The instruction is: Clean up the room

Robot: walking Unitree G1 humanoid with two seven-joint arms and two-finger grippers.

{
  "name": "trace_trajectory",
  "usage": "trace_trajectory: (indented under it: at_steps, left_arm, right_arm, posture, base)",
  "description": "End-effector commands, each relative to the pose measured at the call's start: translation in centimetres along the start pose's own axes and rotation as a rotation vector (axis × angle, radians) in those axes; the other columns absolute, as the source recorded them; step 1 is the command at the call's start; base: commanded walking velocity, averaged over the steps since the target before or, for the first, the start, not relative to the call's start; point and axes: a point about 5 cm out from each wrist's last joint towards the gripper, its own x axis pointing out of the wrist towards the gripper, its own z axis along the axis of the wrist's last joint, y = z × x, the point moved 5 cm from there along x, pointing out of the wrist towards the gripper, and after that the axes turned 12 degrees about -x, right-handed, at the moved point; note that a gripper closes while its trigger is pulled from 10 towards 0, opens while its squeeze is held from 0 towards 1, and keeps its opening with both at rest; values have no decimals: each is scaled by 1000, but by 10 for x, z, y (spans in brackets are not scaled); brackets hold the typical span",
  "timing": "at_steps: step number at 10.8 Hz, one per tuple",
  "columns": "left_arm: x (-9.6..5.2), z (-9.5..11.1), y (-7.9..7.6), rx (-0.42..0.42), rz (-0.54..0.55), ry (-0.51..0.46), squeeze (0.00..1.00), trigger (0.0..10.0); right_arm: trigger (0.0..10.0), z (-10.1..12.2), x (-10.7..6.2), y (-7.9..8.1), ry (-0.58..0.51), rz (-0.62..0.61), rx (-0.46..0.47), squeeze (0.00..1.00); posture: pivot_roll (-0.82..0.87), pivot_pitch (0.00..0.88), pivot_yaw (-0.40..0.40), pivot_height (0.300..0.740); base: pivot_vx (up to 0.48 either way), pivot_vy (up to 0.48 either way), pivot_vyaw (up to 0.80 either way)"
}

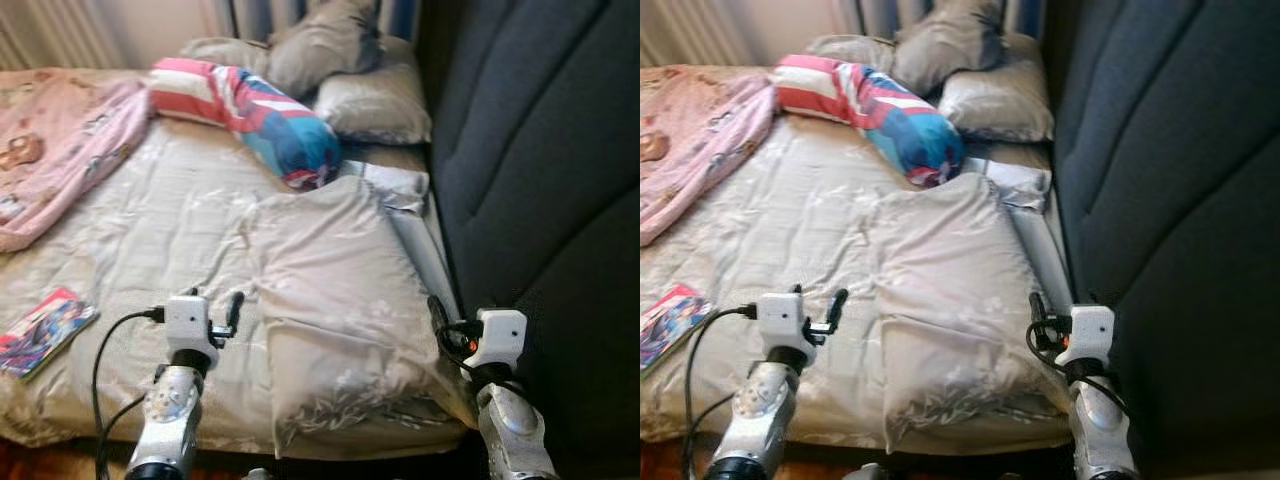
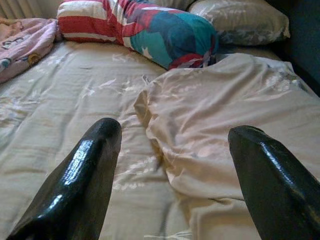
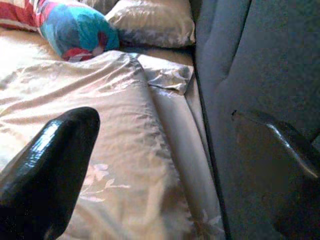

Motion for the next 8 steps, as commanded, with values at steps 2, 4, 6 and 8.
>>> trace_trajectory:
  at_steps: [2,4,6,8]
  left_arm:
    - [2,-2,-10,-7,-21,17,0,10000]
    - [0,-5,-15,-12,-27,24,0,10000]
    - [-1,-5,-16,-13,-27,31,0,10000]
    - [-1,-2,-15,-13,-23,26,0,10000]
  right_arm:
    - [10000,-1,1,2,22,0,-19,0]
    - [10000,-3,0,5,33,14,-23,0]
    - [10000,0,0,4,20,9,-21,0]
    - [10000,-3,1,2,46,-23,-7,0]
  posture:
    - [15,150,-5,722]
    - [17,167,-8,687]
    - [25,181,-12,673]
    - [37,196,-4,673]
  base:
    - [0,0,0]
    - [0,0,0]
    - [0,0,0]
    - [0,0,0]
